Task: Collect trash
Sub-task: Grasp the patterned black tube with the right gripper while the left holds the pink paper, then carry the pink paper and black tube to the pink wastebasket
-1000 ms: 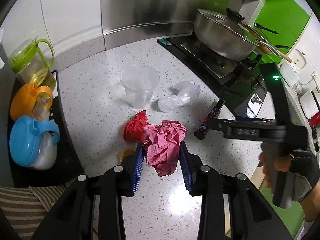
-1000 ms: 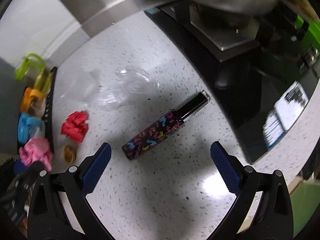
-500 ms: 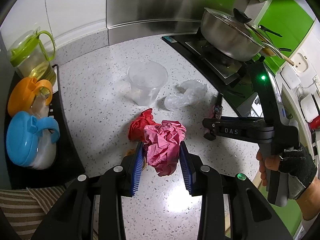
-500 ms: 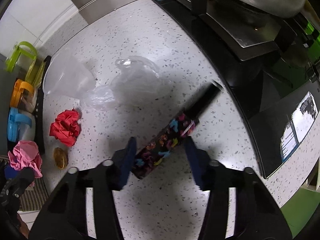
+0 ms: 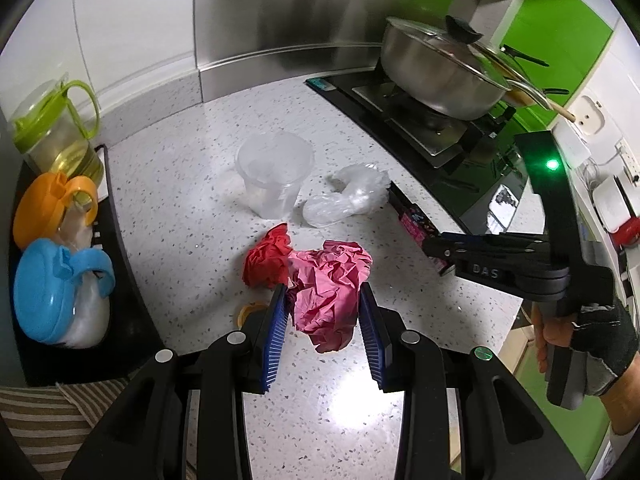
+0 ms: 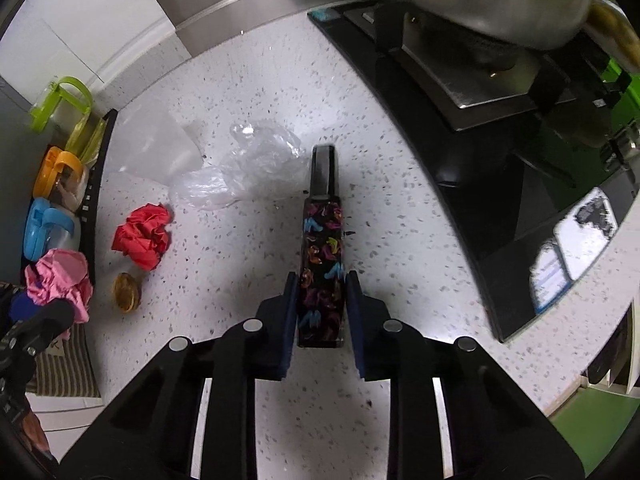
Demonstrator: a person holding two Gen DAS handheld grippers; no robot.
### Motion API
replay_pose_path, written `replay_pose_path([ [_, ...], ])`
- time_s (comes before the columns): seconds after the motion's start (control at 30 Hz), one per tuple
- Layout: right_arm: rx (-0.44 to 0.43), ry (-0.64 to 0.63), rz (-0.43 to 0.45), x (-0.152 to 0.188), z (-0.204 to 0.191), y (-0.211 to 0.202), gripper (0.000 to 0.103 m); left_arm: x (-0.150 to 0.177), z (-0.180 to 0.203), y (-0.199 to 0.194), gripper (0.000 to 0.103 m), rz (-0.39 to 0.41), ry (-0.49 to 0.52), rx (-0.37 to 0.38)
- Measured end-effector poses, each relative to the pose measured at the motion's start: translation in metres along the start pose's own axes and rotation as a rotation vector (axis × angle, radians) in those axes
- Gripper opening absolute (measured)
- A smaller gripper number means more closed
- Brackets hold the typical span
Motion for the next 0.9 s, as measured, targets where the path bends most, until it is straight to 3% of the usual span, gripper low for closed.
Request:
replay_pose_path([
  [0.33, -0.025, -0.019, 0.146, 0.020, -0.010, -0.082, 0.023, -0.004, 0.015, -0.036, 0.035, 0.042, 0.114, 0.041],
  [0.53, 0.000, 0.015, 0.255, 0.049, -0.009, -0.136, 0.023, -0.008, 0.040, -0.058, 0.035, 0.067, 0.239, 0.087],
  [0.73, 0.044, 0.097, 0.321, 0.098, 0.019, -0.190, 0.023, -0.008, 0.086, -0.072, 0.035, 0.088, 0.377, 0.144],
  [0.9, 0.123, 0.191, 0.356, 0.144, 0.072, -0.224, 0.023, -0.003, 0.146, -0.078, 0.035, 0.103, 0.489, 0.203],
])
Point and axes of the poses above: each gripper's, at about its wrist camera, not at the fingertips, and y roughly the way its jaws point, z to its right, x to its underside, the point moved 8 cm from there along y, roughly the way its jaws point, and after that the axes turned 7 degrees about y, right-handed, at the moved point
